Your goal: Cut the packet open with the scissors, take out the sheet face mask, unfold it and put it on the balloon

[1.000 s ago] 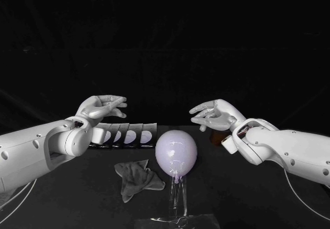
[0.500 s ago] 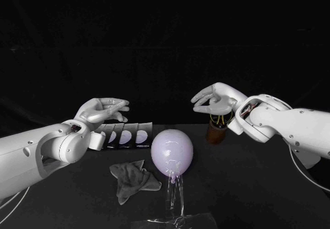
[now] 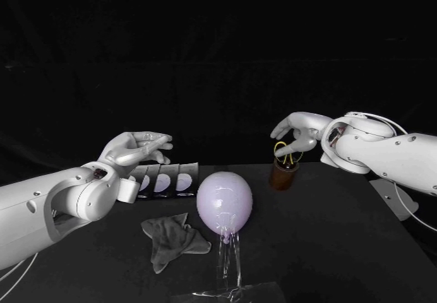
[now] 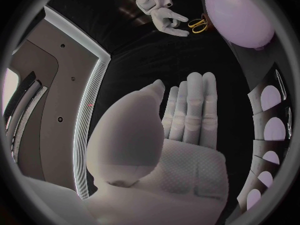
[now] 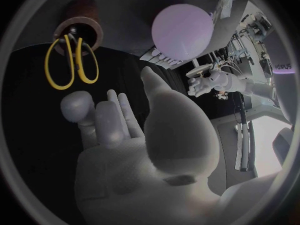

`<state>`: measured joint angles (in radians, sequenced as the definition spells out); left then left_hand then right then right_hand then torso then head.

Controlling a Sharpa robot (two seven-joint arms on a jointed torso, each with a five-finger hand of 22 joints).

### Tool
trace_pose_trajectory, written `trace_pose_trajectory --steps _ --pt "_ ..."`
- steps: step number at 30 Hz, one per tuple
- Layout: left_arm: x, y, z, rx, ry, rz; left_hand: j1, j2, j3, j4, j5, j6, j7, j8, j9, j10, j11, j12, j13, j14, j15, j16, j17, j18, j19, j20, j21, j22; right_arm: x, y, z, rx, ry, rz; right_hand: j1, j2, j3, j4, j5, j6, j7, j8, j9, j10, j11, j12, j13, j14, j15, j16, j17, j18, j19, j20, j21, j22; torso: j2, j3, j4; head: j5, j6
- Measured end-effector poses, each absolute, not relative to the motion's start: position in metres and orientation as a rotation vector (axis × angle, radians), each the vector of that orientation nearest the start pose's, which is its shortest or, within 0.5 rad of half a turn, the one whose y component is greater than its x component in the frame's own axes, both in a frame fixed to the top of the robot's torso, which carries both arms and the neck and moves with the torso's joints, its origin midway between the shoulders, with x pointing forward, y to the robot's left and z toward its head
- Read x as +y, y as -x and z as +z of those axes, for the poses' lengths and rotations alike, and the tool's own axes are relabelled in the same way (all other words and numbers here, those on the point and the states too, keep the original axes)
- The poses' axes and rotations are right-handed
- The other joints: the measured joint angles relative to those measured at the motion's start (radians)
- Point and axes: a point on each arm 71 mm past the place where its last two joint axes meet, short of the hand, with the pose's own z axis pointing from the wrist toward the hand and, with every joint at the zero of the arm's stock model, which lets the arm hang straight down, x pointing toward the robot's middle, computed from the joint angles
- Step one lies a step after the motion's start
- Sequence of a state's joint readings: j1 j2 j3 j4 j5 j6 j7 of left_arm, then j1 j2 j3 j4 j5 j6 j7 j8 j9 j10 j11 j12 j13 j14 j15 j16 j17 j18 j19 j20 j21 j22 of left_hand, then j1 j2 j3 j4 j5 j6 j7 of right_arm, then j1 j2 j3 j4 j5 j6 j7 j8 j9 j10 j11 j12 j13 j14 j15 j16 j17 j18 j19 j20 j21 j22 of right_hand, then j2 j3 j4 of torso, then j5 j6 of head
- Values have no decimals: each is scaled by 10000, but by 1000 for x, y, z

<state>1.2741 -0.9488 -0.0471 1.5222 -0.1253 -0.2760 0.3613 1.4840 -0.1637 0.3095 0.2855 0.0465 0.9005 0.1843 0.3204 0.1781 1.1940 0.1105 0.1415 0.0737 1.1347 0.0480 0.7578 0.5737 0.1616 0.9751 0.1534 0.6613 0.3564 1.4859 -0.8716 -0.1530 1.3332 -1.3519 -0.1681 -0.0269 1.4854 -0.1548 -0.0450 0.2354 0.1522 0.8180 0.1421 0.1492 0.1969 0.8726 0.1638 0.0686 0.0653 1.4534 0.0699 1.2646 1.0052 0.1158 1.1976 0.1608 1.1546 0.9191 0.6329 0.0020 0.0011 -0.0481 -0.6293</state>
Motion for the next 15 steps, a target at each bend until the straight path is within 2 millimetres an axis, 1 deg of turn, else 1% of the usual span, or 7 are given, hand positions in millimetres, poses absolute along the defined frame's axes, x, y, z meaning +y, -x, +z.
trace_pose_trajectory --steps 1,2,3,5,12,15 --pt "260 -498 -143 14026 9574 -14548 0 0 0 0 0 0 0 -48 0 0 0 -11 0 -54 5 0 0 0 -34 -34 0 9 -276 -545 -95 16571 1695 4445 160 -61 -223 334 -15 0 0 -7 11 -20 -20 0 -6 0 0 0 -20 0 0 0 -39 -31 2 0 4 -17 6" --pt "259 -498 -143 14029 9576 -14552 0 0 0 0 0 0 0 -49 0 0 0 -43 0 -76 7 0 0 -1 -34 -33 0 17 -278 -546 -95 16625 1805 4193 207 -84 -316 475 -15 0 0 -7 13 -21 -21 0 -7 0 0 0 -30 0 0 0 -45 -56 5 0 5 -35 10" --pt "259 -498 -143 14033 9580 -14556 0 0 0 0 0 0 0 -49 0 0 0 -52 0 -76 7 0 0 -2 -33 -33 0 20 -281 -547 -96 16686 1933 3867 218 -97 -373 532 -15 0 0 -7 14 -21 -21 0 -7 0 0 0 -29 1 0 0 -46 -55 6 0 7 -62 15" --pt "259 -498 -144 14033 9589 -14558 0 0 0 0 0 0 -1 -48 0 0 0 -53 0 -76 7 0 1 -3 -70 3 31 20 -285 -549 -97 16737 2060 3475 232 -113 -402 561 -15 1 1 -7 14 -21 -21 0 -7 0 0 0 -8 0 0 0 -46 -28 7 0 10 -96 25" --pt "259 -498 -144 14033 9616 -14566 1 1 -1 0 0 0 -2 -49 -1 -1 1 -53 -1 -77 7 0 11 -6 -70 4 38 34 -296 -553 -96 16714 2269 2569 242 -123 -402 560 -15 1 2 -7 25 -21 -21 0 -7 0 0 22 90 0 4 -3 -43 85 32 -5 12 -203 98" --pt "259 -498 -144 14031 9628 -14562 1 1 -1 0 0 0 -2 -49 -2 -1 1 -53 -1 -77 7 0 11 -7 -70 4 38 35 -297 -554 -96 16634 2310 2424 242 -123 -402 561 -15 59 60 -7 45 41 -84 0 -7 0 -1 97 158 1 86 -3 12 127 37 -6 15 -231 106"
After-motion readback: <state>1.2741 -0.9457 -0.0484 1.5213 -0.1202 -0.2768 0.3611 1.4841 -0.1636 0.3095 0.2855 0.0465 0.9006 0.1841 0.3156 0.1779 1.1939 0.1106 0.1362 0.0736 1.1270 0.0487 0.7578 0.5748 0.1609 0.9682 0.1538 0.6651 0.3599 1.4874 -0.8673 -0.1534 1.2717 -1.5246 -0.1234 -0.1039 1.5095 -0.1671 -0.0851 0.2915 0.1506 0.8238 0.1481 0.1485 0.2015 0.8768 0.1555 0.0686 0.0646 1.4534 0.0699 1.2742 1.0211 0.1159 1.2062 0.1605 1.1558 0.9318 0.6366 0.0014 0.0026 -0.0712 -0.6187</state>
